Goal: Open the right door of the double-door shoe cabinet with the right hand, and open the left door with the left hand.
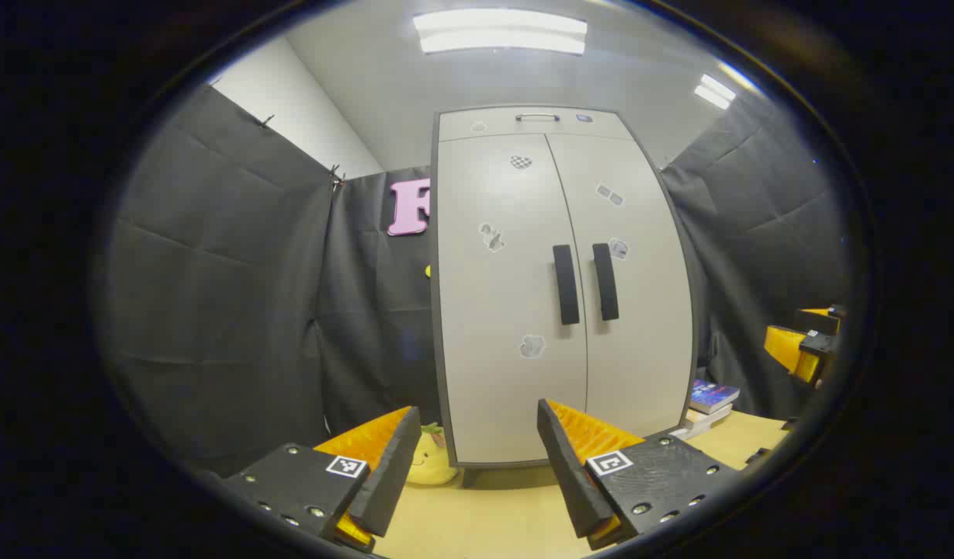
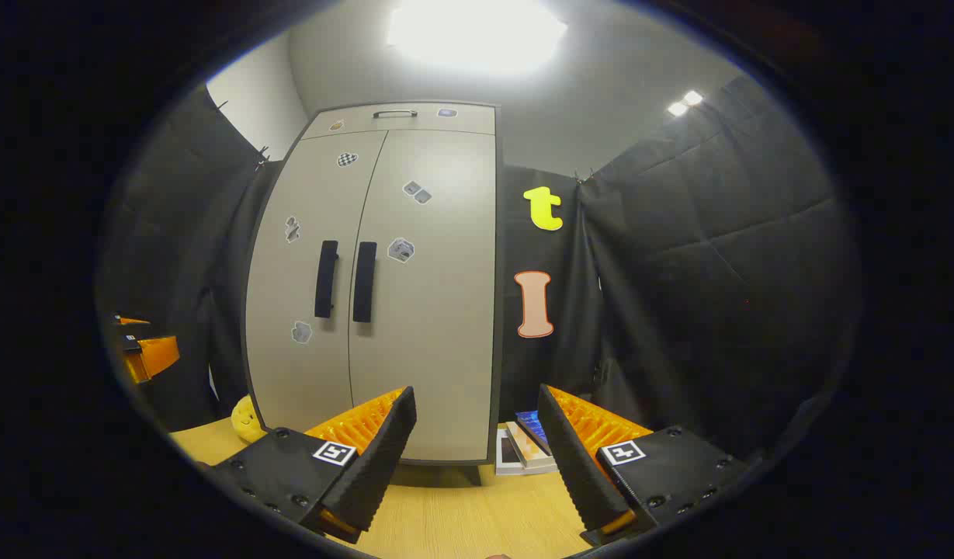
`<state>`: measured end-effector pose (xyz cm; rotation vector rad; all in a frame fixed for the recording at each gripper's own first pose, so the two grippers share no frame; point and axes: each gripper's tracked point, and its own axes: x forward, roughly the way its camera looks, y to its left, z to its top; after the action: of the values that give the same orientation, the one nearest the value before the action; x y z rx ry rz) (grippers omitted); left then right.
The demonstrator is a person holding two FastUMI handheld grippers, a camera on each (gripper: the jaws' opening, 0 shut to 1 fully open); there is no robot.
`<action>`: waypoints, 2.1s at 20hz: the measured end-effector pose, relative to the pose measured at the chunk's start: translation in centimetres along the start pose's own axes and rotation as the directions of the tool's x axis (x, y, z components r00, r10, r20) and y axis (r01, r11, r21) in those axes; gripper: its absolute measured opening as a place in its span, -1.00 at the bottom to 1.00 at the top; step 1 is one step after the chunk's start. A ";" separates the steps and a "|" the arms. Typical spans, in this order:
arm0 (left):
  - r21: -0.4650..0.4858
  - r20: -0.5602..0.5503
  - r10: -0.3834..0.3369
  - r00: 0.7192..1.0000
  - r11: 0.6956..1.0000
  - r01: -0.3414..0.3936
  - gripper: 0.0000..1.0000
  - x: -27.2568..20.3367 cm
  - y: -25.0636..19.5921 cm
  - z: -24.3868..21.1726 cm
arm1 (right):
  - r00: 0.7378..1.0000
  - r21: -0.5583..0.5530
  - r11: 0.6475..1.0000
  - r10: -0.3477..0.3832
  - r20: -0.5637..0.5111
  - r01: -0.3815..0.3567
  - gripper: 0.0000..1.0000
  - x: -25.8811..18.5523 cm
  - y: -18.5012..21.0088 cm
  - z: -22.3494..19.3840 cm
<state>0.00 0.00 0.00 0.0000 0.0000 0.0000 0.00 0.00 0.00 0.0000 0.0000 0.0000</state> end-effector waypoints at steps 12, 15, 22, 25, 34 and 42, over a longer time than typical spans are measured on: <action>0.030 0.019 0.013 1.000 0.999 -0.014 0.75 -0.9 0.7 0.5 | 1.000 0.004 1.000 0.009 -0.021 -0.009 0.97 0.0 0.5 -0.3; 0.031 0.015 0.025 1.000 0.999 -0.025 0.75 -1.4 1.2 0.3 | 0.999 0.006 1.000 0.018 -0.028 -0.017 0.97 0.3 0.9 -0.3; 0.038 -0.005 0.065 0.998 0.997 -0.065 0.75 -3.1 3.3 -0.5 | 0.998 0.000 0.999 0.047 0.031 -0.047 0.97 3.2 2.5 2.6; 0.036 -0.017 0.096 0.995 0.995 -0.095 0.74 -3.8 4.6 -0.8 | 0.997 0.006 0.998 0.064 0.051 -0.064 0.93 5.0 3.6 4.1; 0.038 -0.013 0.192 0.981 0.981 -0.191 0.74 -6.6 8.4 -0.6 | 0.992 0.049 0.991 0.119 0.050 -0.121 0.97 9.8 7.3 6.9; 0.047 -0.022 0.248 0.968 0.968 -0.247 0.76 -8.4 10.3 -1.1 | 0.982 0.056 0.980 0.189 0.018 -0.190 0.97 14.6 11.6 8.3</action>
<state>-8.45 10.26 -1.05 0.0437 0.0277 0.2503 14.61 11.56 8.27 0.0576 -0.0125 0.1907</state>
